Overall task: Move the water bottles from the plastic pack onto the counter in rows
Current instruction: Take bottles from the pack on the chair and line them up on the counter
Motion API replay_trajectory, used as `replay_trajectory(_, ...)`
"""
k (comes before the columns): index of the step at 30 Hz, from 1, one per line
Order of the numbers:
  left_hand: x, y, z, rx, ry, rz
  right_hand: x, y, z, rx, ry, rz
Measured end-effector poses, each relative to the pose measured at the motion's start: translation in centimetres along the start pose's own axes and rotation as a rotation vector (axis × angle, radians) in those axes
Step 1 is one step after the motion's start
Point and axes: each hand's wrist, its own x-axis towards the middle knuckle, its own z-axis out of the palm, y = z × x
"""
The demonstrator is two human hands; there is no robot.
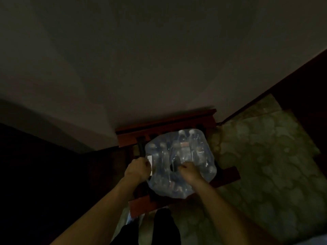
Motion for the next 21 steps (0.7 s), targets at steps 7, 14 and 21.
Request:
replay_trajectory(7,6.9,-0.3,4.7,0.047,-0.062,-0.114,7.5,1.7,2.6,-0.020,-0.101,0.053)
replay_trajectory(14,11.0,-1.8,8.6,0.102,-0.132,-0.222,11.9,4.6,4.7,0.067,0.093,0.272)
replay_trajectory(21,12.9,-2.9,9.2,0.076,-0.128,-0.318,13.2,5.4,4.9,0.301,0.248,0.236)
